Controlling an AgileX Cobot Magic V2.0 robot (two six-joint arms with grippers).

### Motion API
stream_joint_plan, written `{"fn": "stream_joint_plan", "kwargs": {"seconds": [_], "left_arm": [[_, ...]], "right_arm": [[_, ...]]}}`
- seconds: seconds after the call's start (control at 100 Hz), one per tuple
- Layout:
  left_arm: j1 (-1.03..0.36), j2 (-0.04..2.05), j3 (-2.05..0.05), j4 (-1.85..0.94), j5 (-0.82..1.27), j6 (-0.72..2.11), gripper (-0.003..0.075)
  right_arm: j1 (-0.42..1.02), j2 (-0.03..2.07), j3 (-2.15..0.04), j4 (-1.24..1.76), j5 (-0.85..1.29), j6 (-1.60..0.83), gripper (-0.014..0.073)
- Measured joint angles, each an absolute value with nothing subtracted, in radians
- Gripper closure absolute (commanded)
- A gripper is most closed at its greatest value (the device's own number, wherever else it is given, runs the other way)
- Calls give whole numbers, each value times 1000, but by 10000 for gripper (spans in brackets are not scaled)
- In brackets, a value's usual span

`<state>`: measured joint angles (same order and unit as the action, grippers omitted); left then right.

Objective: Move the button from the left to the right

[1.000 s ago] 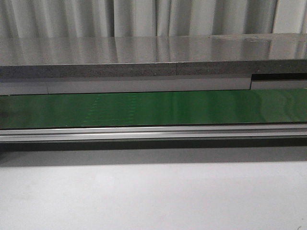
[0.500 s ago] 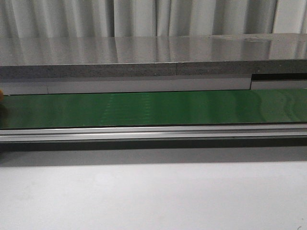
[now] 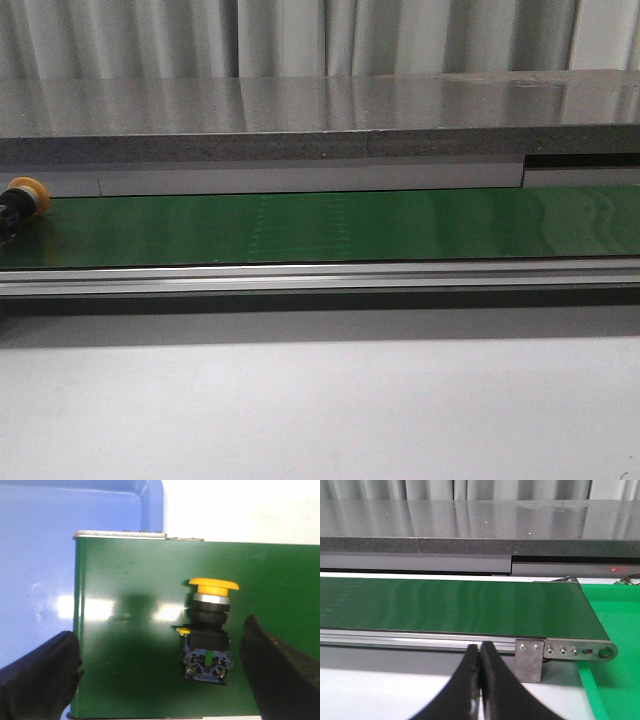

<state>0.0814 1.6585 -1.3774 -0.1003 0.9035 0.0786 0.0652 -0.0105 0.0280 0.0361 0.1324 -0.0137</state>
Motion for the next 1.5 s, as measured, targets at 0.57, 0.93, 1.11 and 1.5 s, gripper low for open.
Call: {"fn": "stream_joint_plan", "kwargs": {"seconds": [0.57,0.93,1.11,1.5], "left_arm": [[79,1140,-1031,-102,581,95,99],[78,713,-670,-110,408,95,99],[78,508,-551,-110,408,95,99],[78,213,-426,-118,461,96,101]], "right_arm": [[65,-11,28,36,132,-14,661],[65,-11,28,36,132,-14,661],[65,-11,28,36,132,-14,661],[65,-11,28,36,132,-14,661]]}}
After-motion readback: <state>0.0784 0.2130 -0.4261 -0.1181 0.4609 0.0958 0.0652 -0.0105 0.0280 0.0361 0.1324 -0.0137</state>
